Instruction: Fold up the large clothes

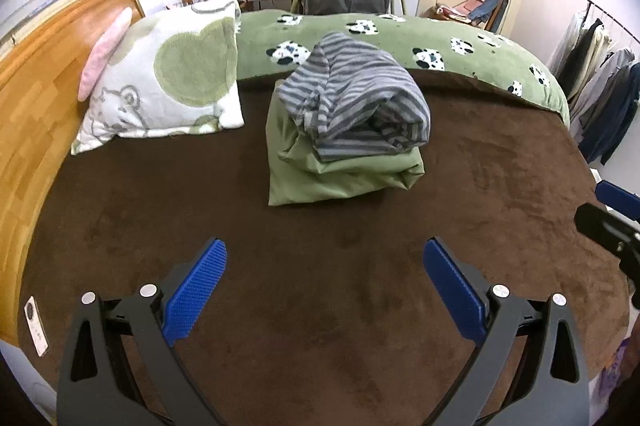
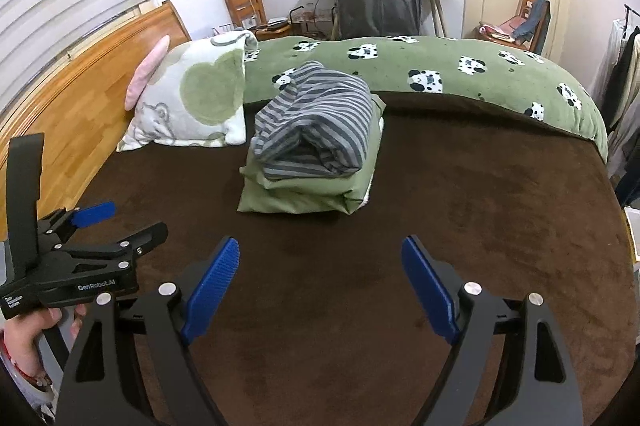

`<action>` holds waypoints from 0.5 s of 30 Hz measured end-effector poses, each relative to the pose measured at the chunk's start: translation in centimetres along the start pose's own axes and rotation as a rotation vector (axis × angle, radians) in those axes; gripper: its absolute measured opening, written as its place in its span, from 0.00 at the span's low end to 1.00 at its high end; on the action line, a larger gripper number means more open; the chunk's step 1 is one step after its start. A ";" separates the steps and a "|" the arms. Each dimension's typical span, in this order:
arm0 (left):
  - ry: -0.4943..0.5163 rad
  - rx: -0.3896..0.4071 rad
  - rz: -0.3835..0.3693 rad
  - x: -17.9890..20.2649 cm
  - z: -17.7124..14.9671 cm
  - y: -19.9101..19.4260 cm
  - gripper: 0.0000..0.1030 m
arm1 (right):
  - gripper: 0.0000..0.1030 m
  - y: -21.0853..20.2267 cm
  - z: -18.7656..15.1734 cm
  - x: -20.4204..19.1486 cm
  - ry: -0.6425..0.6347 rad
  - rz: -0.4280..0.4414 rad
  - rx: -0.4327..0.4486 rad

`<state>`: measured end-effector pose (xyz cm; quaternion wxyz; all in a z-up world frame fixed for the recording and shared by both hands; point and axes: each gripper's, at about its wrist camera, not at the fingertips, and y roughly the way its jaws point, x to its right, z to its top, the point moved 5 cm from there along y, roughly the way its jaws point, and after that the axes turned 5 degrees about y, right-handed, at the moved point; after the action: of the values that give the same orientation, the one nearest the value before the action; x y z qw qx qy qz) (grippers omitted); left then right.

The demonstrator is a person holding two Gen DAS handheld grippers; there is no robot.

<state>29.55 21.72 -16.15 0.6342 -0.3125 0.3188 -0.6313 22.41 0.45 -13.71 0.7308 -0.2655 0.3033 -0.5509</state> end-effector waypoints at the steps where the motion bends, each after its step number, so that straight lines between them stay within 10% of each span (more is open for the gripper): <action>1: -0.007 -0.003 -0.001 0.0 0.0 0.0 0.94 | 0.80 0.0 0.0 0.0 -0.004 -0.002 -0.002; 15: -0.011 0.036 -0.005 0.6 1.3 -2.4 0.94 | 0.80 -1.9 0.3 -0.6 -0.007 0.023 0.013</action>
<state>29.09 21.12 -13.45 0.6398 -0.3055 0.3031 -0.6368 21.31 0.58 -12.03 0.7400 -0.2589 0.3001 -0.5434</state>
